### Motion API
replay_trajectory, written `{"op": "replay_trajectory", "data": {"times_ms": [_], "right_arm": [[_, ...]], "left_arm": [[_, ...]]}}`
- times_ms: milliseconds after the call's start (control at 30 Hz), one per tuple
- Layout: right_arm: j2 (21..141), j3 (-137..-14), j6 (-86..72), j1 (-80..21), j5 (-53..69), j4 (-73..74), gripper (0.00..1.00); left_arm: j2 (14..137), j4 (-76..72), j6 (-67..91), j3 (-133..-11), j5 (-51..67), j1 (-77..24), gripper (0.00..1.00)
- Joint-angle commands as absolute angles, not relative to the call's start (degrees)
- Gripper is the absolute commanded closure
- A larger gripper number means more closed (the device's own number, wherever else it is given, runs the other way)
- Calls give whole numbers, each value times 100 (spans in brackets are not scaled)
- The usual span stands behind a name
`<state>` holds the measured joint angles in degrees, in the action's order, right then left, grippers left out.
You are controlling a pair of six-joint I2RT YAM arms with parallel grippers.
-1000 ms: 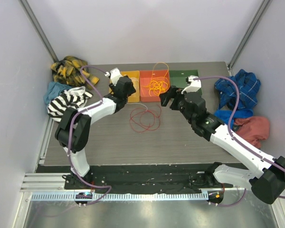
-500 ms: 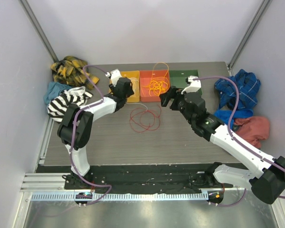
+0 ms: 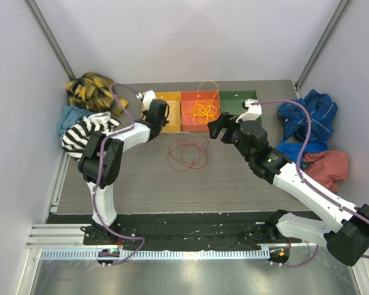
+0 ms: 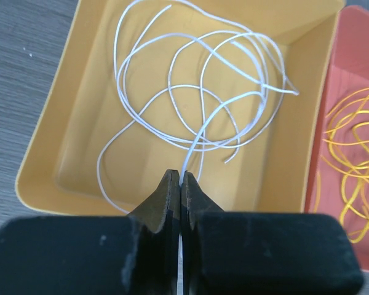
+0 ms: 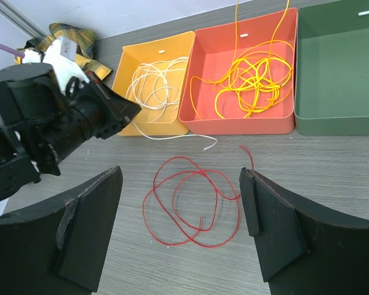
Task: Untangle the cables
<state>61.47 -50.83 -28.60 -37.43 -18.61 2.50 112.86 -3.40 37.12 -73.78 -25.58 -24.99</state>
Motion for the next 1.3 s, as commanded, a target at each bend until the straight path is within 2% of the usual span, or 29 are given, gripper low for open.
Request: {"op": "replay_trajectory", "data": {"times_ms": [0, 267, 667, 967, 1267], "right_arm": [[5994, -5036, -2804, -3753, -1995, 123, 14], [5959, -5071, -2812, -3762, -1969, 123, 15], [5915, -5071, -2777, -3762, -2013, 158, 15], [5915, -5062, -2742, -3762, -2022, 167, 15], [5871, -5010, -2742, -3762, -2074, 281, 16]], "left_arm": [[10451, -527, 3683, -7470, -2558, -2470, 100], [9782, -290, 3560, -8129, -2461, -2461, 100], [10265, 246, 2637, -9500, -3076, -2373, 100], [10555, 316, 2531, -9246, -3463, -2180, 100], [11214, 334, 2409, -9571, -3700, -1986, 100]]}}
